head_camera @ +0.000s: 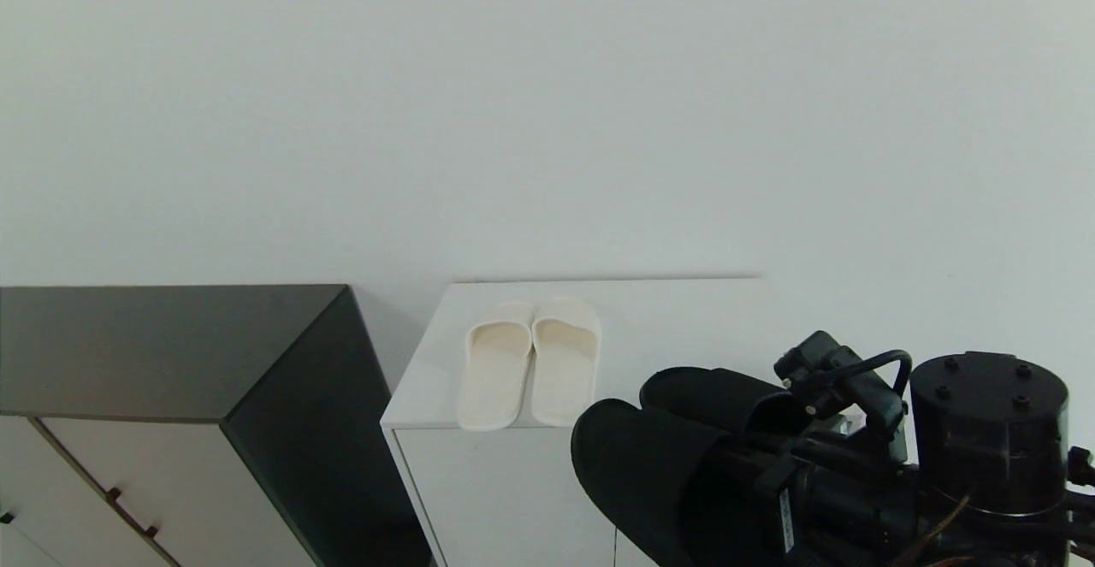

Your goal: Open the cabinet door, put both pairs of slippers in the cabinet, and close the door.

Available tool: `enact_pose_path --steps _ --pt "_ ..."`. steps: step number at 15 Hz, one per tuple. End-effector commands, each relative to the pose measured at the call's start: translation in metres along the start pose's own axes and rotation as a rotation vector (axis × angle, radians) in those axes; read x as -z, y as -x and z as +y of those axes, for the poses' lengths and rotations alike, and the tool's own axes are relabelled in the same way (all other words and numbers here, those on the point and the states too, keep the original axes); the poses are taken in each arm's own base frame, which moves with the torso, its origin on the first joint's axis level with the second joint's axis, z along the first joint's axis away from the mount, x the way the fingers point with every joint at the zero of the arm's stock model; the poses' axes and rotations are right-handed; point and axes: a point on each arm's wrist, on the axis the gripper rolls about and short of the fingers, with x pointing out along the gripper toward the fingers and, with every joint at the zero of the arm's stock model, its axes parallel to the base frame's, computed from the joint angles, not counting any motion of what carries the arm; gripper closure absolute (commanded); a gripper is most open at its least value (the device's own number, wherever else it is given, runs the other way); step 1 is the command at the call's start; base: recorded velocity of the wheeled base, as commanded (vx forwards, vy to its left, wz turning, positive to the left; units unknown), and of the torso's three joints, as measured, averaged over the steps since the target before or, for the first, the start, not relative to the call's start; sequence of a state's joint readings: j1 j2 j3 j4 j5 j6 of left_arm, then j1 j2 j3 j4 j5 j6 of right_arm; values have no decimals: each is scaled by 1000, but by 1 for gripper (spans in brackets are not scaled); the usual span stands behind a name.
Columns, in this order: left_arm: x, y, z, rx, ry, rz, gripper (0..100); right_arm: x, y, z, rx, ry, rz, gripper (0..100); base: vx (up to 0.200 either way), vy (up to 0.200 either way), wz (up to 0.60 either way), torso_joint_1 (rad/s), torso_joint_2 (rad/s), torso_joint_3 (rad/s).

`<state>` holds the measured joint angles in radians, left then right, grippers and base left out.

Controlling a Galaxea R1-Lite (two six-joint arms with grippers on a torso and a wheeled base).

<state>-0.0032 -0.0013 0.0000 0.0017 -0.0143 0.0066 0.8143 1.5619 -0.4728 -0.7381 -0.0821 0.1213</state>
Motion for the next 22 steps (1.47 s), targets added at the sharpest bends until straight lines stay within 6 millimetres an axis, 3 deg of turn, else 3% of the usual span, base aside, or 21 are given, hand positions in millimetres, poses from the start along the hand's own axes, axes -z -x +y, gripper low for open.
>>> enact_pose_path --steps 1,4,22 --pt "0 0 0 1 0 1 100 5 -4 0 3 1 24 100 -200 0 0 2 2 2" --pt "0 0 0 -1 0 1 100 7 -4 -2 7 -2 32 100 -200 0 0 6 6 -1" --pt "0 0 0 -2 -3 0 100 13 -2 -3 -20 -6 43 100 0 0 0 0 0 0"
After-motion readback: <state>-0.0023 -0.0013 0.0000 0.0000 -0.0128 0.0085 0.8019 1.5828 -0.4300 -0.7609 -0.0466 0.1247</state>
